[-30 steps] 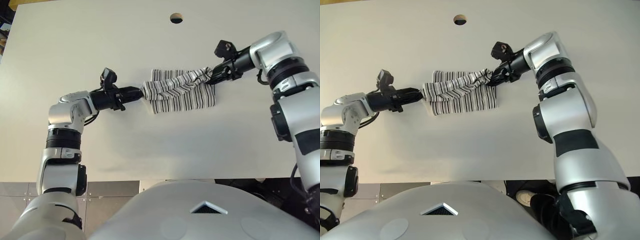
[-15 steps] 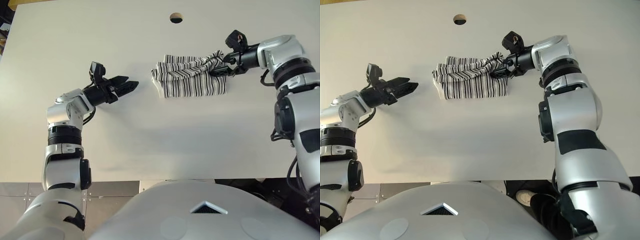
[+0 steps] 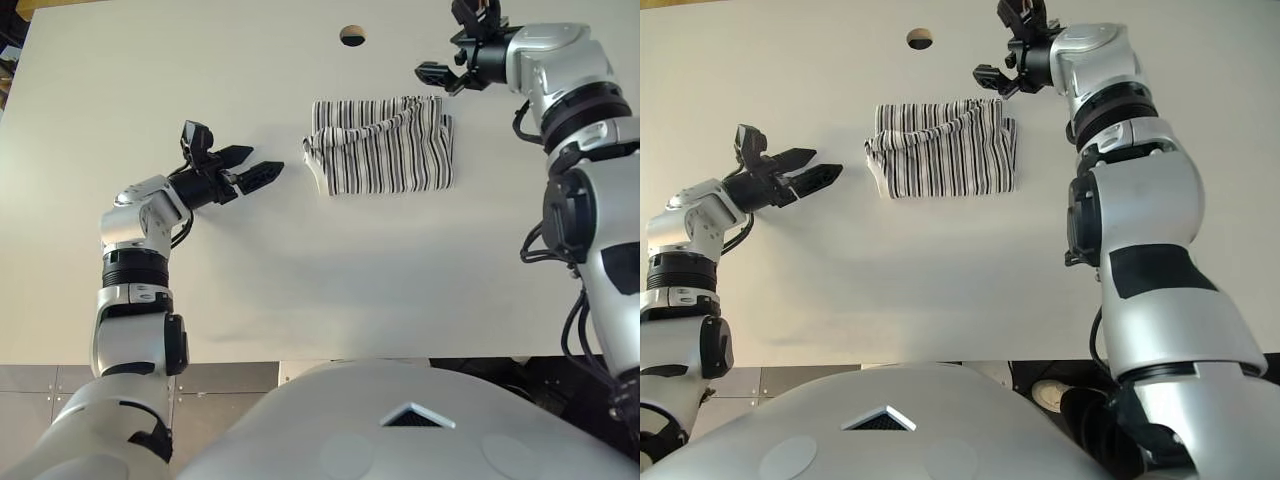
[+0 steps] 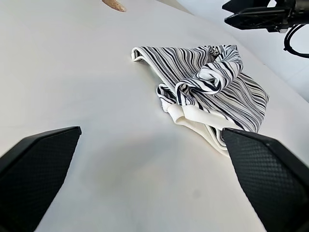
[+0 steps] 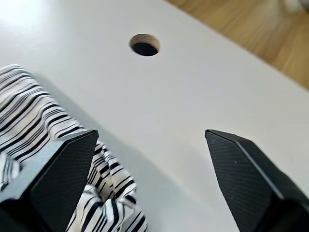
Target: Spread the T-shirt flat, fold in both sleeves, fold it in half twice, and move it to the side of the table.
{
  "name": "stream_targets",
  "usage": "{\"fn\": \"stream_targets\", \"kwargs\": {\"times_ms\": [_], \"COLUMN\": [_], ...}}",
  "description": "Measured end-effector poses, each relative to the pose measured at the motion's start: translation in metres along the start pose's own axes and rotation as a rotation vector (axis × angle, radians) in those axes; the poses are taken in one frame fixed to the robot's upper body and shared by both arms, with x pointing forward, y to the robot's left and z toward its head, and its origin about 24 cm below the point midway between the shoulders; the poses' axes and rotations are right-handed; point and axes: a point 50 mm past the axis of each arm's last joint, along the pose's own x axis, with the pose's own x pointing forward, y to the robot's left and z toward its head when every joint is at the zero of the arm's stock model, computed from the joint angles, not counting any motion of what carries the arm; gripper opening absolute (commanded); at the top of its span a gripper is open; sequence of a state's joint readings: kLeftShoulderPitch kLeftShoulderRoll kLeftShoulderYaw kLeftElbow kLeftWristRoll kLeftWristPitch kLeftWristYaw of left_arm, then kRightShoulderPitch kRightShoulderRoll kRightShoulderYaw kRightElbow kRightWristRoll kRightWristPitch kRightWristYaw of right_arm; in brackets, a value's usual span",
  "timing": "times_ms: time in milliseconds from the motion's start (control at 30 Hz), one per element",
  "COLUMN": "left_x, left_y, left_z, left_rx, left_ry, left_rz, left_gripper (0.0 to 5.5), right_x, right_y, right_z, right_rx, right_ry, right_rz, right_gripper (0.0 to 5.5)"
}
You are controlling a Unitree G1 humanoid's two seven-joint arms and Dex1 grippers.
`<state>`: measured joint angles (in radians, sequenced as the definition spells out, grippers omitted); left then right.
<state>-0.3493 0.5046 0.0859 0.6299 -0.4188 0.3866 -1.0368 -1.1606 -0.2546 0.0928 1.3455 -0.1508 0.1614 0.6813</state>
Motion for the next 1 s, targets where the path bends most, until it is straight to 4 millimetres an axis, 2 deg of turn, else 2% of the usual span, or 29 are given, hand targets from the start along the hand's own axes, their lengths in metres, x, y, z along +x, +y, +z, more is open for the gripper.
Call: {"fn": "stream_targets", "kwargs": {"times_ms": [133, 233, 300, 367, 433, 567, 733, 900, 1000], "left_x": [0.000, 0.000, 0.000, 0.000, 0.000, 0.000, 0.000, 0.004, 0.004], "left_y": [0.001, 0.001, 0.001, 0.001, 0.002, 0.002, 0.002, 0.003, 0.002], "left_z": [-0.001, -0.002, -0.001, -0.001, -0.002, -0.003, -0.002, -0.002, -0.002], "left_rx": [0.002, 0.006, 0.016, 0.018, 0.015, 0.020, 0.061, 0.079, 0.079], "left_ry": [0.007, 0.003, -0.004, -0.006, -0.005, 0.001, -0.002, -0.019, -0.021], "left_rz": [0.004, 0.006, 0.006, 0.006, 0.008, 0.008, 0.010, 0.018, 0.016], "left_gripper": [5.47, 5.47, 5.47, 5.47, 5.47, 5.47, 5.47, 5.47, 5.47], "right_x": [0.004, 0.001, -0.007, -0.015, -0.019, -0.013, 0.014, 0.032, 0.039], "right_y": [0.014, 0.026, 0.036, 0.042, 0.047, 0.057, 0.075, 0.088, 0.095], "right_z": [0.003, 0.008, 0.016, 0.029, 0.040, 0.034, 0.018, 0.002, 0.000], "right_rx": [-0.020, -0.072, -0.160, -0.256, -0.328, -0.351, -0.456, -0.555, -0.607], "right_ry": [-0.005, 0.014, 0.024, 0.020, 0.003, -0.007, 0.002, 0.022, 0.011], "right_rz": [0.150, 0.390, 0.623, 0.773, 0.828, 0.819, 0.632, 0.489, 0.438], "right_gripper": [4.10, 4.10, 4.10, 4.10, 4.10, 4.10, 4.10, 4.10, 4.10]}}
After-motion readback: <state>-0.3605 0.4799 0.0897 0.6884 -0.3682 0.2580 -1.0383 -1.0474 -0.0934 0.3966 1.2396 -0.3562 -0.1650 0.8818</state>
